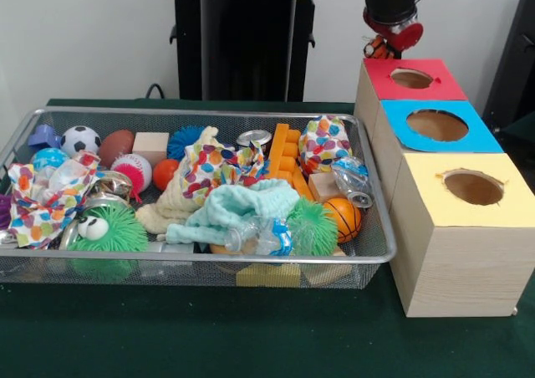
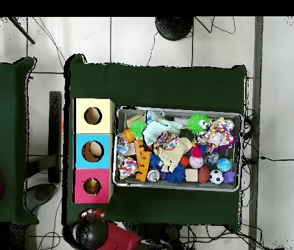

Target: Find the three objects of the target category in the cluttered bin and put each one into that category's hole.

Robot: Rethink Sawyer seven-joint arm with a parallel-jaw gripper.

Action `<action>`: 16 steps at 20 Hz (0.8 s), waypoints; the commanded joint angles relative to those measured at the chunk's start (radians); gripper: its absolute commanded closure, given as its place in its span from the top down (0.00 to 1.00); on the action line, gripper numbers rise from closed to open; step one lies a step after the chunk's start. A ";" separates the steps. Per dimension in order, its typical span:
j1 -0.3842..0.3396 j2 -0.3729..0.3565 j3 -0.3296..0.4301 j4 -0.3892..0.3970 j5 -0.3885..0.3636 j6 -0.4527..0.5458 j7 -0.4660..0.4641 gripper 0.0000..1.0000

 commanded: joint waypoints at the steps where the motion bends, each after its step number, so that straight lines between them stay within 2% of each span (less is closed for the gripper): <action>1: 0.021 -0.049 0.036 -0.070 0.060 0.079 0.255 0.00; 4: 0.102 -0.162 -0.061 -0.095 0.104 0.247 0.242 0.00; 7: 0.176 -0.228 -0.186 -0.155 0.064 0.414 0.278 0.00; 10: 0.178 -0.277 -0.223 -0.187 0.013 0.524 0.327 0.00; 16: 0.210 -0.344 -0.305 -0.248 -0.034 0.696 0.378 0.00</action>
